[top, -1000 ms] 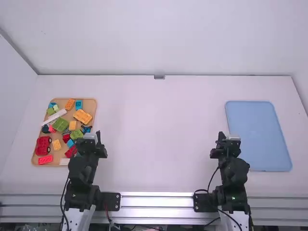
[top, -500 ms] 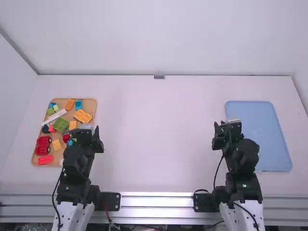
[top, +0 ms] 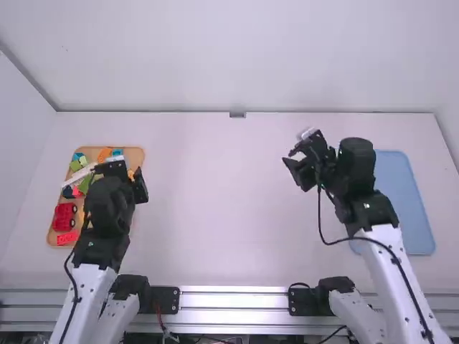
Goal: Assemble lego blocks to make yellow taxi
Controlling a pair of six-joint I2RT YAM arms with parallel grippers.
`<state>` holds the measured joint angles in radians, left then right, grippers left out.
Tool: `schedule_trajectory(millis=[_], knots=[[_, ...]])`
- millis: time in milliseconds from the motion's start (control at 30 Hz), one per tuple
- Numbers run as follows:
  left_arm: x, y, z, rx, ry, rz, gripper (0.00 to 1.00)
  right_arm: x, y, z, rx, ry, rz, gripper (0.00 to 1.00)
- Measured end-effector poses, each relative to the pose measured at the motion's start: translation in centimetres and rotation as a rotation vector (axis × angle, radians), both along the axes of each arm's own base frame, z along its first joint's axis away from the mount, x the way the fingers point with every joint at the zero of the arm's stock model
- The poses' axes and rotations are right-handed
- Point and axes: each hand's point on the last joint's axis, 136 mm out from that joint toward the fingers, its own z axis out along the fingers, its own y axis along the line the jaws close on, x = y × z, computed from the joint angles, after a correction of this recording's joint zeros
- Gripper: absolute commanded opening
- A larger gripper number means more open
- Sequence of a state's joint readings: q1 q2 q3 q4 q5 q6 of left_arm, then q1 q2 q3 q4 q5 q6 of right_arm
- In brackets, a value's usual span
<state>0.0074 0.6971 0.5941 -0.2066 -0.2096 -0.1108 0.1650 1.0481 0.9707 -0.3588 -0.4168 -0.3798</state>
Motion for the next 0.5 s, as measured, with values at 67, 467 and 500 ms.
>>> schedule_trajectory(millis=[67,467,500], knots=[[0.8,0.7,0.4,-0.002,0.027,0.027,0.61,0.7,2.1,0.3,-0.014,0.012,0.102,0.62],[4.1,5.8,1.5,-0.066,0.137,0.178,0.81,3.3,12.8,1.4,-0.003,0.023,0.578,0.82],[4.4,6.7,1.5,-0.078,0.150,0.203,0.84,3.4,13.8,1.4,0.012,0.021,0.621,0.84]])
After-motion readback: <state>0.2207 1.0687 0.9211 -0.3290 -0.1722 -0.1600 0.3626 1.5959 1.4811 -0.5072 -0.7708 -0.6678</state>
